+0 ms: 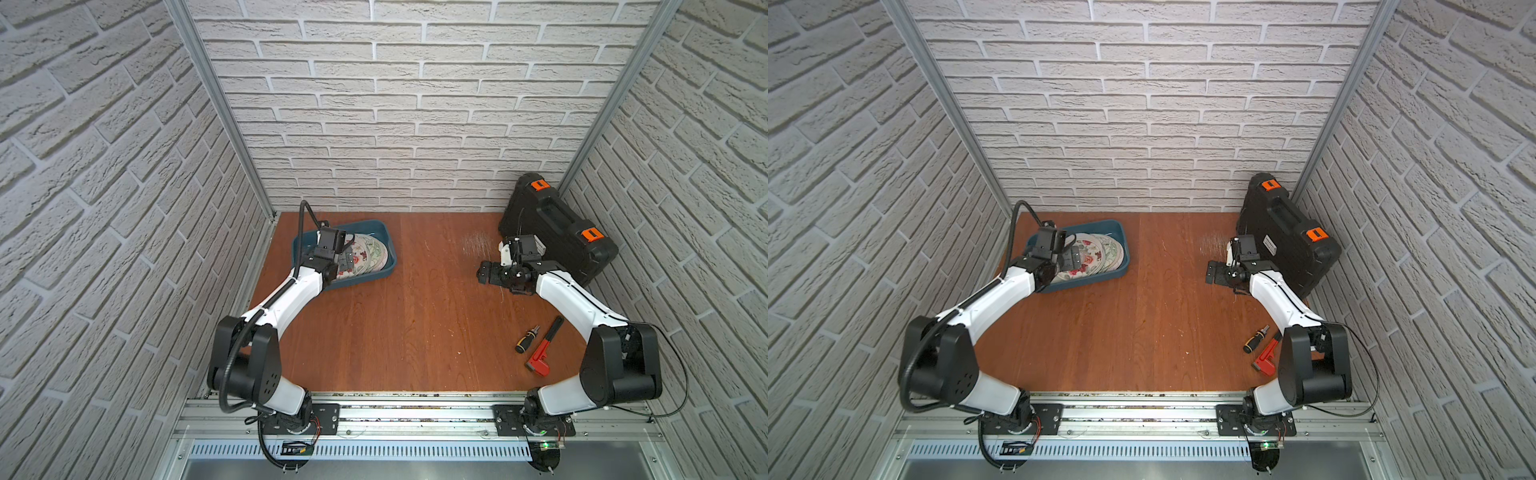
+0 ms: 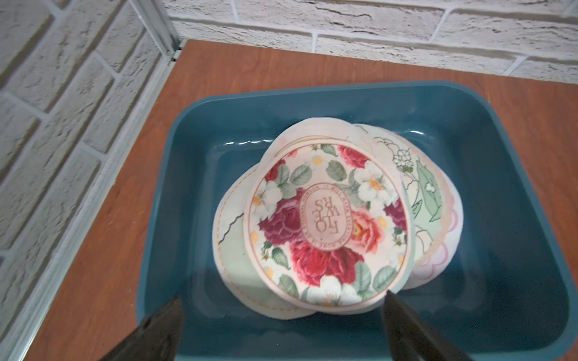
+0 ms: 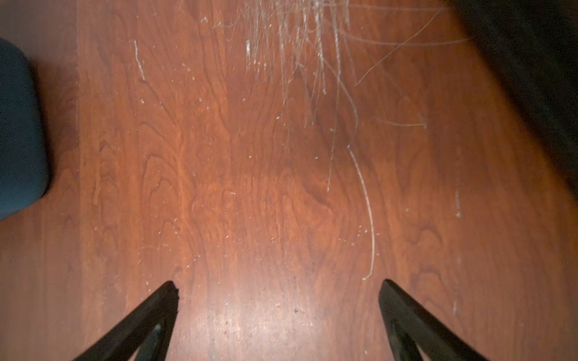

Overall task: Put the coasters into the storage box
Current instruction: Reset both arms

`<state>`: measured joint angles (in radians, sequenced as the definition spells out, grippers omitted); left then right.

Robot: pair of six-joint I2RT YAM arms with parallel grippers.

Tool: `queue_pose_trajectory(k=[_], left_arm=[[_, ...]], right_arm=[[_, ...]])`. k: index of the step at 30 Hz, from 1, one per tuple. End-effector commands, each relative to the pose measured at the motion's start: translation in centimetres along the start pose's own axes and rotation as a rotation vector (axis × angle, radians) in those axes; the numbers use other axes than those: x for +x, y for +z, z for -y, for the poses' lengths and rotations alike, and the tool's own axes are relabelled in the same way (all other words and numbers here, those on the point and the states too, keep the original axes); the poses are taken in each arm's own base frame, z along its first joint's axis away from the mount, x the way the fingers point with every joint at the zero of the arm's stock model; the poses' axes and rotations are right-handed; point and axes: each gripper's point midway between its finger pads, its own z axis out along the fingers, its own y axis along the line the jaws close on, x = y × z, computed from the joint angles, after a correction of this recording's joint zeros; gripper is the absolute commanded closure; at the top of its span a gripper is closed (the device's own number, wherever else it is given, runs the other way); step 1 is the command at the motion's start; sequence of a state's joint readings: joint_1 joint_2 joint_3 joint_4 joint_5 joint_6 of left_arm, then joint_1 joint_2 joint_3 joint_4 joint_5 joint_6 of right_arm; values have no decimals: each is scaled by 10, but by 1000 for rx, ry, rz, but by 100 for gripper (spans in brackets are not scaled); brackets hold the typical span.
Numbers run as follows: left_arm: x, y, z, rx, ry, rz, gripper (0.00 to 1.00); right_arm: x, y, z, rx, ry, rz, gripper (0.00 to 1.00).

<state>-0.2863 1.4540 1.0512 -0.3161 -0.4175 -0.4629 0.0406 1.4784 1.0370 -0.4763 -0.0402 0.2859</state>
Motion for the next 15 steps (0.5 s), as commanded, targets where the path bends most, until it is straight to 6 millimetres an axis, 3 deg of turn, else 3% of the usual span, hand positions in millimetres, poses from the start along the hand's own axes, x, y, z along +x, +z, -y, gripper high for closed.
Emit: queue_pose_trajectory(k=[1,9,15], left_arm=[[8,-15,-25,-86,-28,49,2],[35,-42,-63,-153,-37,195,2],[43,-45,-69,-127,-25,341,2]], right_arm=[[-18,-5,13,85,-49,124,0],[-32,12,29,175,-175,264,0],[-35,27,25,157,-222,370,0]])
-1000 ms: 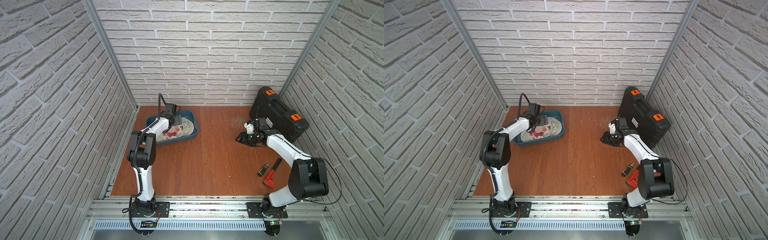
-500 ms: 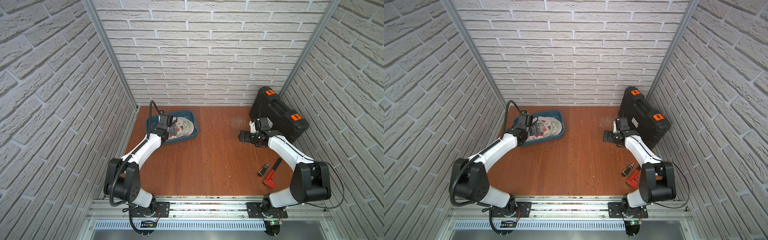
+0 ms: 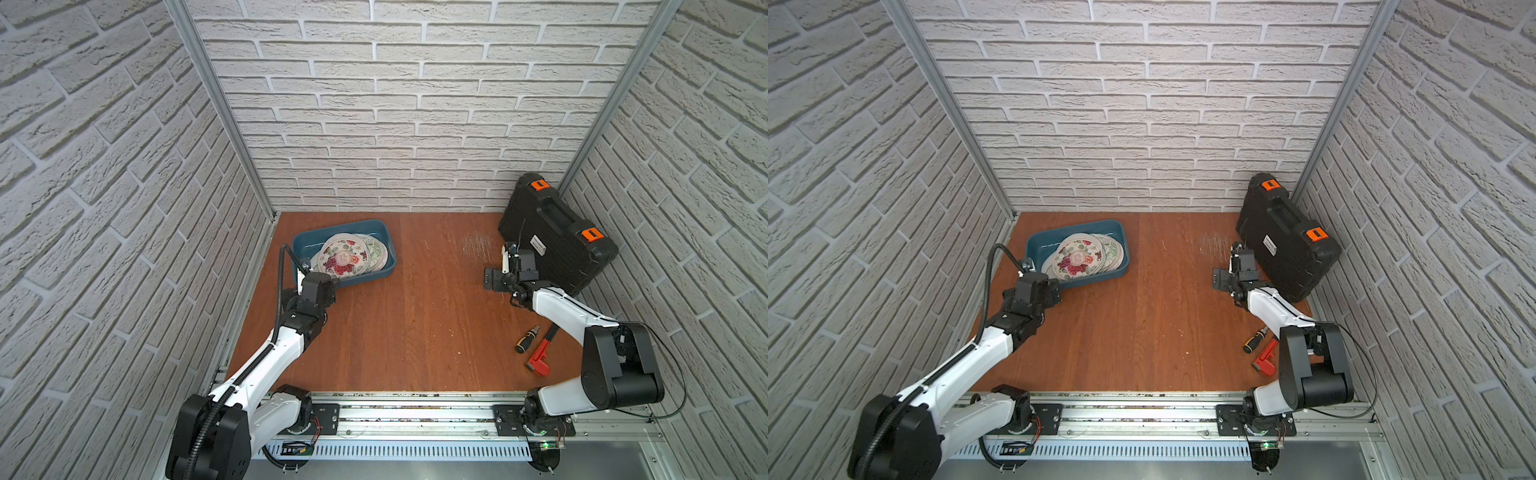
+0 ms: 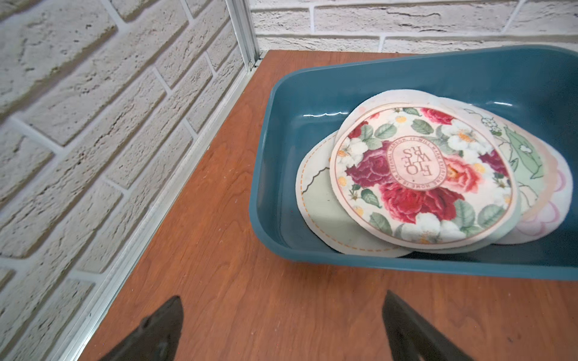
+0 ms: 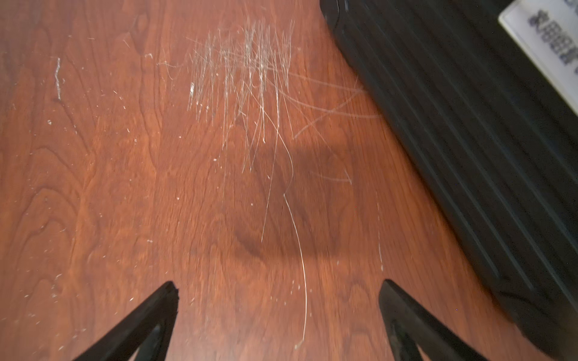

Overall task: Put the coasters into the storage box
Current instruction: Reset both arms

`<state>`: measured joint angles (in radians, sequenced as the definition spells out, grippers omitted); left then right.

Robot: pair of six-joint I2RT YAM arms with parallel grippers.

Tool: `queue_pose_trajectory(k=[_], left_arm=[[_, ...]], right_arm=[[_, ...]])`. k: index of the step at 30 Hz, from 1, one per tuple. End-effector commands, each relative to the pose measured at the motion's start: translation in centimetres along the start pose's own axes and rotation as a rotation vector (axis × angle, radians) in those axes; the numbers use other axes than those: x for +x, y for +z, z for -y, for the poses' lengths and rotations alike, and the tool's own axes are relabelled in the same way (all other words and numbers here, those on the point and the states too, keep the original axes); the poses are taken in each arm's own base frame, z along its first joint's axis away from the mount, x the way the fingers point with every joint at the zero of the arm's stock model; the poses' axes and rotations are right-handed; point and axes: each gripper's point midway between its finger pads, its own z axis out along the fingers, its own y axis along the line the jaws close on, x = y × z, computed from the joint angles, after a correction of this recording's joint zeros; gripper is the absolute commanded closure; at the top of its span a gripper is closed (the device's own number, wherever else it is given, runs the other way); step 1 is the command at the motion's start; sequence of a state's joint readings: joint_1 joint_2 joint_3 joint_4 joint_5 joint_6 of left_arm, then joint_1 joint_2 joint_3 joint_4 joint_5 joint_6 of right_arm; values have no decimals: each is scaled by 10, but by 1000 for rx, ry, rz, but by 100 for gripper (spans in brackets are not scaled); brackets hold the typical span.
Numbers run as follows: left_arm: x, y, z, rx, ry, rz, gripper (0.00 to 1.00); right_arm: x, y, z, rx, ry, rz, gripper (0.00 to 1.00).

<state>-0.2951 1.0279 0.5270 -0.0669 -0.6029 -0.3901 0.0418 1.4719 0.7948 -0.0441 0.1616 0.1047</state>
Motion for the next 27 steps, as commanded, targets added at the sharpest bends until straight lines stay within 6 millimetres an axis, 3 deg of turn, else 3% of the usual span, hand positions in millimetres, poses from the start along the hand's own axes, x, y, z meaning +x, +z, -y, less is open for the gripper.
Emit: queue_pose_trajectory(k=[1,6,12,20,27], left_arm=[[-28,-5,-1,4,-42,175,2],[-27,-6,-9,-19,-44,224,2],[-37,-1,-8,-31,22,297,2],[-33,25,-18,-67,50,397,2],[-18,54,-15,-16,54,381,2]], right_arm=[[-23,5,-6,1,-48,159,0],[-12,0,1,23,-26,286,0],[-5,-9,-10,-44,-51,373,0],[5,-10,-28,-151,-105,418,0],[5,-9,-29,-168,-107,412,0]])
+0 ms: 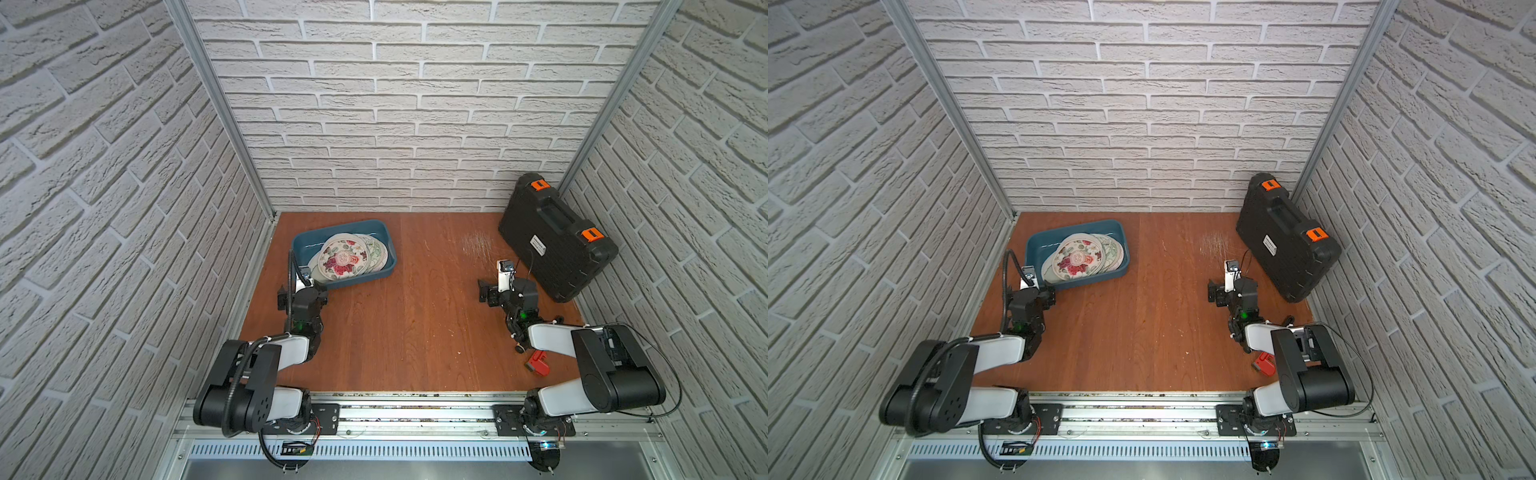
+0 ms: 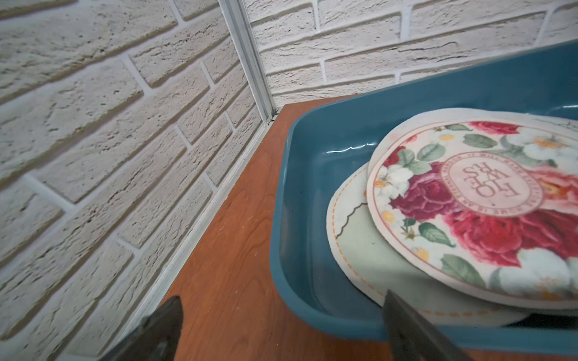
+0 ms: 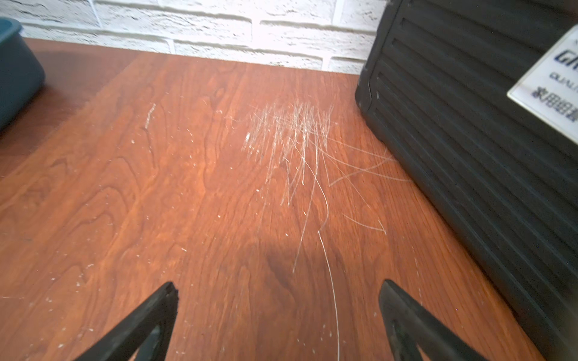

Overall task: Put the coasters into the storage box
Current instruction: Reset both arms

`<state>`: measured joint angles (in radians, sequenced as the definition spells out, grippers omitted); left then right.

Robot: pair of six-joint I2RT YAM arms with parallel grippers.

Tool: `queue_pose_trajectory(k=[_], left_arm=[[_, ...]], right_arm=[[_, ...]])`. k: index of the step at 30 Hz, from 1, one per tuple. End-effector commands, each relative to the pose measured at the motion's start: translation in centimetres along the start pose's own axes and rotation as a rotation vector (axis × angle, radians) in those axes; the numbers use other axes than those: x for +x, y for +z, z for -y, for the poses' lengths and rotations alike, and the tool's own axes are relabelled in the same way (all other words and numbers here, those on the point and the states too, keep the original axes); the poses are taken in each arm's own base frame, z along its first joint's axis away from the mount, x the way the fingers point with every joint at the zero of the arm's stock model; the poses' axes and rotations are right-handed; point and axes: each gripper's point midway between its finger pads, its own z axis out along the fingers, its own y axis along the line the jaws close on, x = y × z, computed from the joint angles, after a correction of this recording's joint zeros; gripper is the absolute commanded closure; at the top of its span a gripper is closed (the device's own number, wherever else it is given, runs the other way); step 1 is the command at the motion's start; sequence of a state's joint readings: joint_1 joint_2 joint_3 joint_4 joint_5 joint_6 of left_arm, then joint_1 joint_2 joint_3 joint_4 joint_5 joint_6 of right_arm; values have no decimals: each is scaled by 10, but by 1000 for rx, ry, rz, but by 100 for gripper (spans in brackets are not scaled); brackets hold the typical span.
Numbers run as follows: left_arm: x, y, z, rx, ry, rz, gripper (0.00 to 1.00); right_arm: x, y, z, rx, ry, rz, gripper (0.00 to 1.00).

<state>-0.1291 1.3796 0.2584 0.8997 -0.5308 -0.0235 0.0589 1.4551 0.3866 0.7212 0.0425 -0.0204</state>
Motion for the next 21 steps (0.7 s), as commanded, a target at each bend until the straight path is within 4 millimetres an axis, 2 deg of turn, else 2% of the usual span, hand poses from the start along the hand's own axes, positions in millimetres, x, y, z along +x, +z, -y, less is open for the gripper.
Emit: queue_pose_trajectory(k=[1,6,10,13,21], left_arm=[[-20,6,1,39,-76,122,2],[-7,10,1,57,-102,115,2],[2,36,17,124,-69,25,2],[6,44,3,105,-139,-13,2],[7,45,4,116,-145,-36,2]], right_arm=[[-9,0,-3,-21,-11,45,0],[-8,2,0,-22,1,32,0],[-9,4,2,-32,20,24,0],[-8,4,3,-32,22,23,0],[-9,4,3,-34,22,24,0]])
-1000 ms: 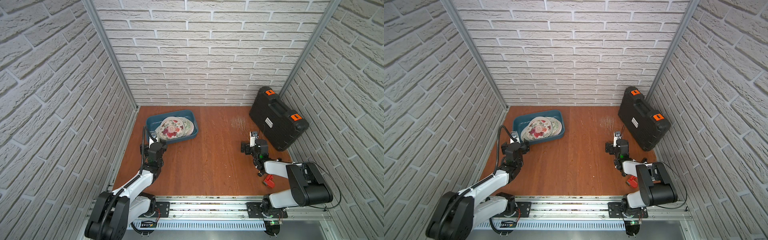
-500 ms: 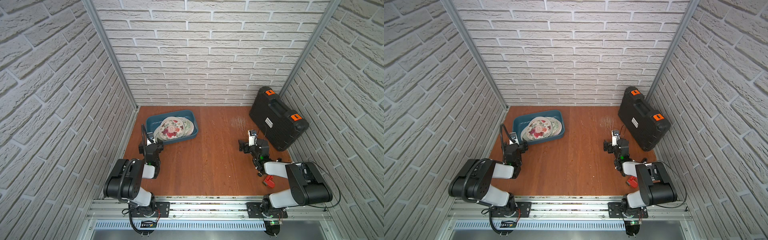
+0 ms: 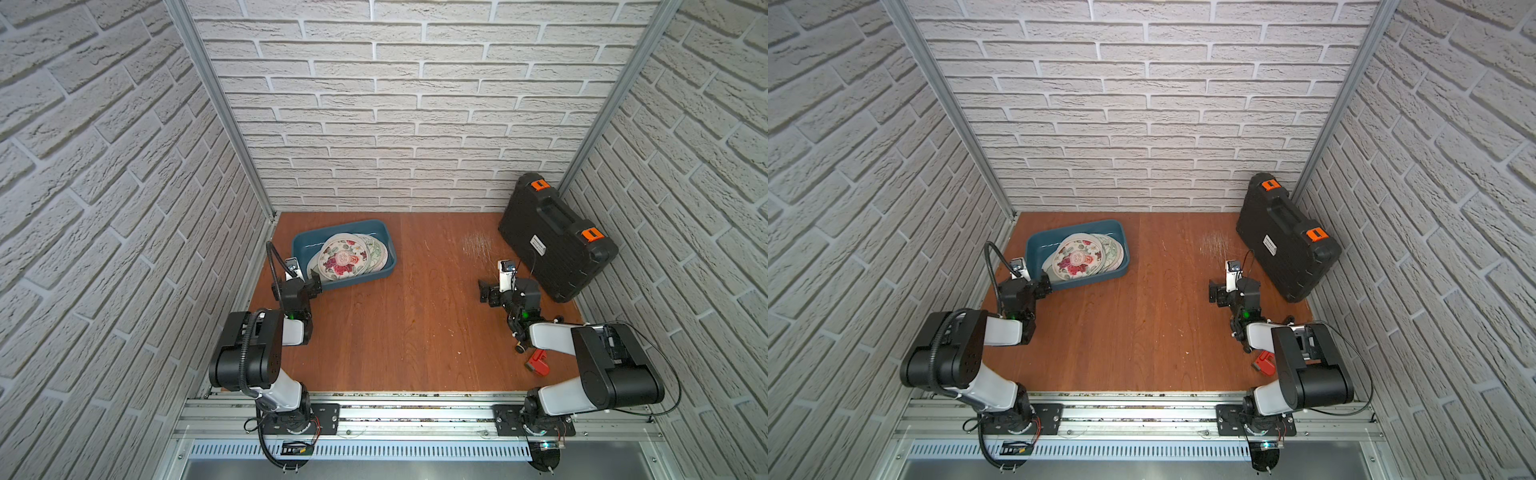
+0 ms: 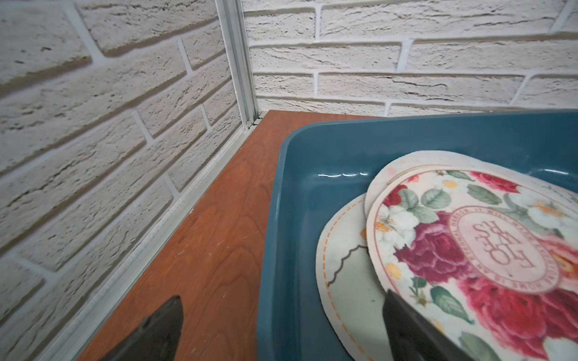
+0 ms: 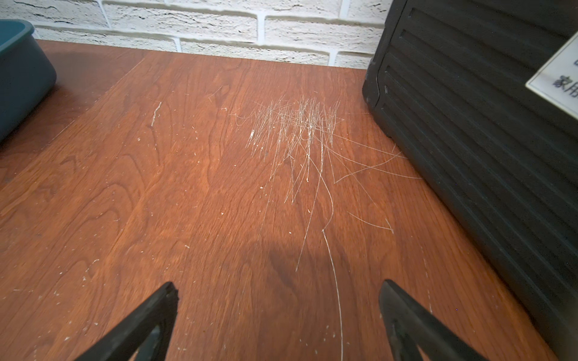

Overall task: Put the coasters into the storage box
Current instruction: Reset both arms

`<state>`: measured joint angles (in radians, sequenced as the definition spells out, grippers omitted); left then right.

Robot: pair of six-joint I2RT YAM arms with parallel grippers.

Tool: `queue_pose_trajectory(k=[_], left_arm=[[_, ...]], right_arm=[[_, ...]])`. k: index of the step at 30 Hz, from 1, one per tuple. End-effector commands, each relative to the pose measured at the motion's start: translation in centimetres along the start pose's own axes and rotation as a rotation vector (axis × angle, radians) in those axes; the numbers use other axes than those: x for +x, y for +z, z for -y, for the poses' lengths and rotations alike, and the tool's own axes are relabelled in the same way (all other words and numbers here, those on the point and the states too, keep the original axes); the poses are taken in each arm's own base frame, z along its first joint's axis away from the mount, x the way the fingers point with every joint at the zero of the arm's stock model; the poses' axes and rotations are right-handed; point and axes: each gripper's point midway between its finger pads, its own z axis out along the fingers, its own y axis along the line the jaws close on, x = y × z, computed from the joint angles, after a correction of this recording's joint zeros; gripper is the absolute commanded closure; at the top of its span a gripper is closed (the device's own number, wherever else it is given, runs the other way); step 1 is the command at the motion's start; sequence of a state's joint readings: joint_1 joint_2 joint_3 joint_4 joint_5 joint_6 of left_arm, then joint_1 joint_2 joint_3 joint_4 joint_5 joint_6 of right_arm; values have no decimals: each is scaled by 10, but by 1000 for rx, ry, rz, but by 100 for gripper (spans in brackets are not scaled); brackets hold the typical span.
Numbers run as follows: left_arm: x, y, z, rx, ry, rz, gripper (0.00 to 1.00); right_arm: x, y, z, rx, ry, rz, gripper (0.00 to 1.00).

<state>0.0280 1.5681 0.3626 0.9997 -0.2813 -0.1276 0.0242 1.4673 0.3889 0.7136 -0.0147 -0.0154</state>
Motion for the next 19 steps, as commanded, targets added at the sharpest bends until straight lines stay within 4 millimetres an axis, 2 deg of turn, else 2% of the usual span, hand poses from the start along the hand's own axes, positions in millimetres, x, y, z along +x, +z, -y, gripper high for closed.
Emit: queue_pose_trajectory(k=[1,19], left_arm=[[9,2,0,11,6,-37,2],[9,1,0,8,2,-36,2]], right_arm=[[-14,1,0,-7,3,42,0],[-14,2,0,-7,3,42,0]])
